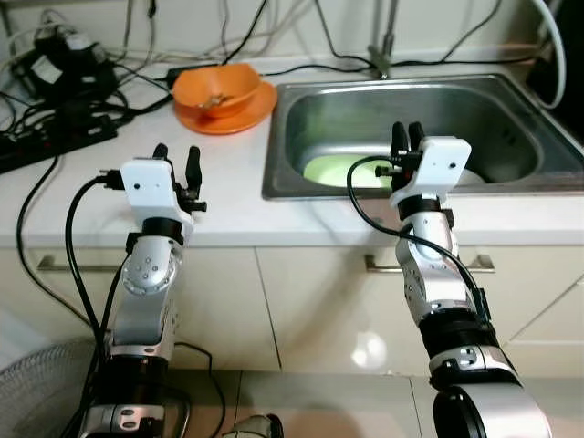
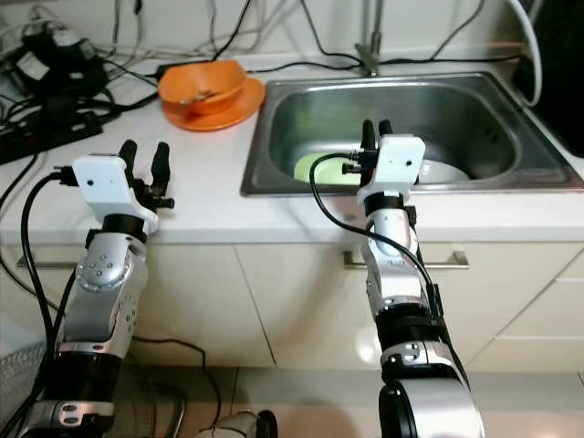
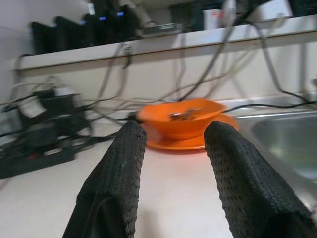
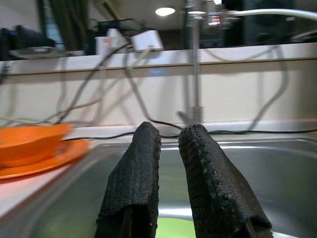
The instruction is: Kitchen organization
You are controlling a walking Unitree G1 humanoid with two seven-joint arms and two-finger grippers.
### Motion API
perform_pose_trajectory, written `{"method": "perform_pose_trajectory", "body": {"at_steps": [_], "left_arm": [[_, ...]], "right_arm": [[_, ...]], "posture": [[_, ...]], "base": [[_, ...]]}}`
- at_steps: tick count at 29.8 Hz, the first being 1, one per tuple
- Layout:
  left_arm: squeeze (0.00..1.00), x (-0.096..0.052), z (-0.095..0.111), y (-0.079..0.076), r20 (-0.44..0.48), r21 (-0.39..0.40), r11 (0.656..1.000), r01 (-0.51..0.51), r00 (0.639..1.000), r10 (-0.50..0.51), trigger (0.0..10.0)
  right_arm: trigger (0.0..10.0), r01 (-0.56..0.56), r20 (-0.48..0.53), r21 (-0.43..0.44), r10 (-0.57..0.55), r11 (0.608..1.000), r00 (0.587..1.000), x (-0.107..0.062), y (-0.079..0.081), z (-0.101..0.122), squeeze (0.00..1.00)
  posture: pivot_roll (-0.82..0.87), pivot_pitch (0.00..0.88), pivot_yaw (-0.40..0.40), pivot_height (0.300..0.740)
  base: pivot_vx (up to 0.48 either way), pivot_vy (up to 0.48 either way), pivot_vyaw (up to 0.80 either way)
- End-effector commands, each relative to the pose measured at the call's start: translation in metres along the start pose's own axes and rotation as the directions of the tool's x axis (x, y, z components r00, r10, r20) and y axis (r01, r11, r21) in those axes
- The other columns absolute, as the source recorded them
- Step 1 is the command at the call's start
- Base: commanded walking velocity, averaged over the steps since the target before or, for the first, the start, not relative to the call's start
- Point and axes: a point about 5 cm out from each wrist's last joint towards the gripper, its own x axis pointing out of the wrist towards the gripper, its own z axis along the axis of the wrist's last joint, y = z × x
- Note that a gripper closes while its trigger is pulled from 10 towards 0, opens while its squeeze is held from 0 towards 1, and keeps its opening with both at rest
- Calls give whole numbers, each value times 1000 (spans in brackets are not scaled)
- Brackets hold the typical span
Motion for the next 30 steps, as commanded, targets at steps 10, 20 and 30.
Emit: {"method": "perform_pose_trajectory", "body": {"at_steps": [10, 20, 30], "left_arm": [[0, -1, -6, 0, -10, 1, 1000, -11, 1000, 11, 10000], [0, 4, -7, -8, -2, -23, 1000, 15, 1000, -15, 10000], [0, 7, -7, -11, 3, -30, 999, 32, 999, -32, 10000]], "right_arm": [[10000, -22, -23, 10, 22, 1000, 999, 1, 4, -2, 0], [10000, -42, -24, -6, 42, 999, 999, 6, 3, 2, 0], [10000, -53, -30, -20, 52, 998, 998, 6, 3, 2, 0]], "posture": [[143, 0, 94, 740], [118, 0, 53, 740], [113, 0, 48, 740]], "base": [[252, 0, 0], [253, 0, 0], [252, 0, 0]]}}
